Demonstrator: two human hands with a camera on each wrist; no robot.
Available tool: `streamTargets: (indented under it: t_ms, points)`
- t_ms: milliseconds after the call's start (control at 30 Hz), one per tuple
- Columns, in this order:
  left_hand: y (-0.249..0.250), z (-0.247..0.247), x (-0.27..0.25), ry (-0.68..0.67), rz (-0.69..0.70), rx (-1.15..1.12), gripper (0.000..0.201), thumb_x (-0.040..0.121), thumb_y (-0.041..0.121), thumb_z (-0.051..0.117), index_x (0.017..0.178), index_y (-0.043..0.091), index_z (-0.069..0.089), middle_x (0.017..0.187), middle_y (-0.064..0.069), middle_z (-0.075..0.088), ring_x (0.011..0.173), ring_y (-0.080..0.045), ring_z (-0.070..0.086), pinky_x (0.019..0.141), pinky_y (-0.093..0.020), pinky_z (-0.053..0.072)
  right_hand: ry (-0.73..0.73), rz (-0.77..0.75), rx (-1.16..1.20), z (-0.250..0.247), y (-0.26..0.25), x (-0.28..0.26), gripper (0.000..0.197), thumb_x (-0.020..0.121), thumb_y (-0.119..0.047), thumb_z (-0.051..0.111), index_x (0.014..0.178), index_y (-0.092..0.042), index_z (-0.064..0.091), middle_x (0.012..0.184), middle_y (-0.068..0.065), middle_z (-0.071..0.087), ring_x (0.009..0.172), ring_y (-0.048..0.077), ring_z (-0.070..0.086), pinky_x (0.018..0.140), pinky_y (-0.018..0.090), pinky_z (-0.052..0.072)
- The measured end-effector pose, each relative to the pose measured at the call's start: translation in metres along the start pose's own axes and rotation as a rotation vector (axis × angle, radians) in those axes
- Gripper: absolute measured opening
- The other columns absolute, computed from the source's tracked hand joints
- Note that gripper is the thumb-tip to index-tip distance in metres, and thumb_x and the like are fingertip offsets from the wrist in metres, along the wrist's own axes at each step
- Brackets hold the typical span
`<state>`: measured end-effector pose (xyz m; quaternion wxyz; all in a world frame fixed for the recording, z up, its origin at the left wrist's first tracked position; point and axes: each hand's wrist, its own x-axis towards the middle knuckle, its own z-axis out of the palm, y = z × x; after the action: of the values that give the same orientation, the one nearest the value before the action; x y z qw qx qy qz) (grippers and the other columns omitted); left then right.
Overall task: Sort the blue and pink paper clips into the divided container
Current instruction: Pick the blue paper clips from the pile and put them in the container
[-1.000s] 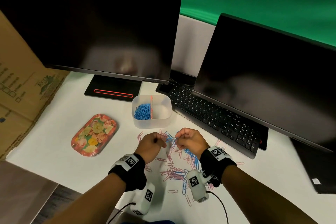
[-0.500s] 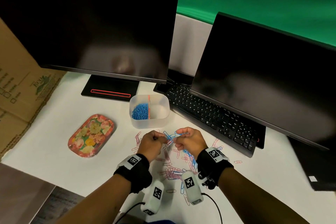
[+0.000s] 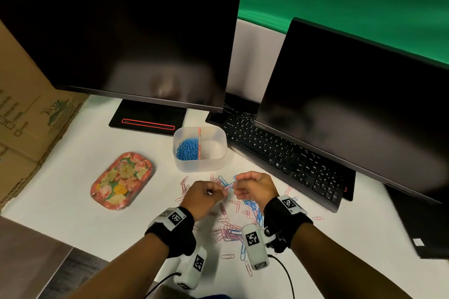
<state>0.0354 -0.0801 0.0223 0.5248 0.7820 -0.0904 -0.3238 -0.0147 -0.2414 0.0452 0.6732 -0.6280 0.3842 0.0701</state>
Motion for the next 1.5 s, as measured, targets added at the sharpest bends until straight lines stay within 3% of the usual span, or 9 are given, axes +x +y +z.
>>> streamTargets:
  t_ms: [133, 367, 533, 733, 933, 1067, 1267, 1367, 1500]
  points:
    - [0.002, 0.003, 0.000, 0.098, 0.071, 0.251, 0.016, 0.084, 0.016, 0.066, 0.071, 0.022, 0.073, 0.069, 0.012, 0.069, 0.064, 0.004, 0.059, 0.060, -0.001, 0.037, 0.125, -0.194, -0.331, 0.003, 0.007, 0.003, 0.015, 0.074, -0.006, 0.071, 0.070, -0.020, 0.069, 0.071, 0.006, 0.072, 0.062, 0.019, 0.065, 0.064, 0.026, 0.054]
    - [-0.001, 0.000, 0.001, 0.077, 0.181, 0.554, 0.015, 0.082, 0.017, 0.061, 0.079, 0.016, 0.075, 0.083, 0.001, 0.072, 0.073, -0.012, 0.060, 0.067, -0.018, 0.041, 0.223, -0.284, -0.529, -0.004, 0.013, 0.008, 0.022, 0.077, -0.008, 0.065, 0.064, -0.026, 0.066, 0.063, -0.008, 0.067, 0.064, 0.008, 0.063, 0.062, 0.012, 0.046]
    - [-0.015, -0.012, 0.000, -0.003, 0.216, 0.724, 0.020, 0.085, 0.026, 0.057, 0.084, 0.015, 0.074, 0.089, -0.003, 0.071, 0.082, -0.019, 0.062, 0.071, -0.026, 0.046, 0.117, -0.093, -0.203, -0.008, 0.013, 0.017, 0.024, 0.084, 0.001, 0.054, 0.073, -0.014, 0.068, 0.067, 0.011, 0.067, 0.062, 0.025, 0.066, 0.068, 0.039, 0.058]
    - [-0.017, -0.018, -0.002, 0.010, 0.179, 0.343, 0.018, 0.088, 0.007, 0.057, 0.081, 0.021, 0.065, 0.082, 0.006, 0.071, 0.063, 0.004, 0.056, 0.065, -0.008, 0.040, -0.038, 0.096, 0.205, -0.007, 0.005, 0.015, 0.014, 0.086, 0.009, 0.048, 0.080, 0.005, 0.059, 0.069, 0.014, 0.057, 0.062, 0.033, 0.068, 0.056, 0.033, 0.059]
    - [-0.009, -0.023, -0.006, -0.042, -0.031, -0.110, 0.039, 0.088, -0.005, 0.045, 0.108, 0.025, 0.060, 0.072, -0.004, 0.069, 0.056, -0.008, 0.050, 0.059, -0.020, 0.038, -0.102, 0.163, 0.304, 0.000, 0.000, 0.023, 0.024, 0.083, 0.005, 0.035, 0.067, -0.002, 0.052, 0.070, 0.016, 0.057, 0.077, 0.037, 0.067, 0.072, 0.040, 0.055]
    - [-0.003, -0.023, -0.004, -0.026, -0.247, -0.630, 0.036, 0.083, -0.004, 0.032, 0.080, 0.003, 0.068, 0.062, -0.009, 0.052, 0.047, -0.013, 0.029, 0.047, -0.022, 0.022, -0.171, 0.207, 0.374, 0.006, -0.005, 0.027, 0.024, 0.082, 0.001, 0.032, 0.067, -0.006, 0.050, 0.067, 0.014, 0.059, 0.072, 0.034, 0.069, 0.067, 0.037, 0.058]
    - [0.000, -0.028, 0.001, 0.004, -0.386, -0.950, 0.020, 0.081, 0.017, 0.035, 0.069, 0.010, 0.049, 0.061, -0.004, 0.043, 0.050, -0.016, 0.035, 0.049, -0.024, 0.024, -0.177, 0.258, 0.365, 0.014, -0.011, 0.032, 0.019, 0.082, -0.010, 0.037, 0.068, -0.008, 0.050, 0.061, 0.007, 0.046, 0.055, 0.025, 0.054, 0.056, 0.031, 0.048]
    - [-0.001, -0.029, 0.003, 0.039, -0.453, -0.987, 0.019, 0.085, 0.020, 0.037, 0.070, 0.013, 0.046, 0.059, -0.001, 0.035, 0.048, -0.015, 0.036, 0.044, -0.022, 0.027, -0.050, 0.212, 0.080, 0.020, -0.007, 0.042, 0.010, 0.083, -0.011, 0.050, 0.075, -0.008, 0.055, 0.062, 0.005, 0.041, 0.047, 0.016, 0.036, 0.043, 0.020, 0.028]
    - [-0.005, -0.030, 0.004, 0.081, -0.504, -0.919, 0.022, 0.092, 0.027, 0.043, 0.078, 0.012, 0.052, 0.061, -0.001, 0.040, 0.047, -0.014, 0.036, 0.043, -0.019, 0.028, 0.088, -0.100, -0.817, 0.028, 0.001, 0.052, 0.017, 0.083, -0.013, 0.056, 0.093, -0.016, 0.071, 0.096, 0.002, 0.069, 0.085, 0.020, 0.064, 0.069, 0.024, 0.053]
